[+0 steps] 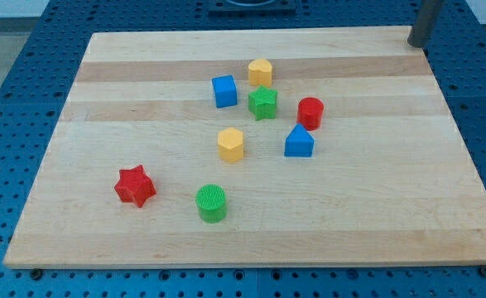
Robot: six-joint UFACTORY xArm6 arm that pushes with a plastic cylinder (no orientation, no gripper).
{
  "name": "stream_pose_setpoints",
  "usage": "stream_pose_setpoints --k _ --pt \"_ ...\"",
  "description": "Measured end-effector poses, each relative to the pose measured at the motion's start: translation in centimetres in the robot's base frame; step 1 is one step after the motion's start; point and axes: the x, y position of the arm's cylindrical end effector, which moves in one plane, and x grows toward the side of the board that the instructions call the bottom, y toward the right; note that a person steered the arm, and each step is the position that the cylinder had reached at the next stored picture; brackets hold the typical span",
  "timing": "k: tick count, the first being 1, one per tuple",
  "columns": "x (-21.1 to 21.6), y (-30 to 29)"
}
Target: Push the blue cube to the left side of the board
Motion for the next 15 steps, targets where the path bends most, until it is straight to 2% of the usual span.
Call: stream_pose_setpoints --k 1,3,4,6,8,10,12,14,15 --pt "-0.1 -0.3" --pt "-4.3 -5.6" --pt "-4.2 -5.5" --pt "-1.3 -5.7" --pt "-1.3 -5.8" --pt "-0.6 -8.8" --pt "4.1 -12.7" --pt "5.0 -12.9" --pt "5.0 -15.2"
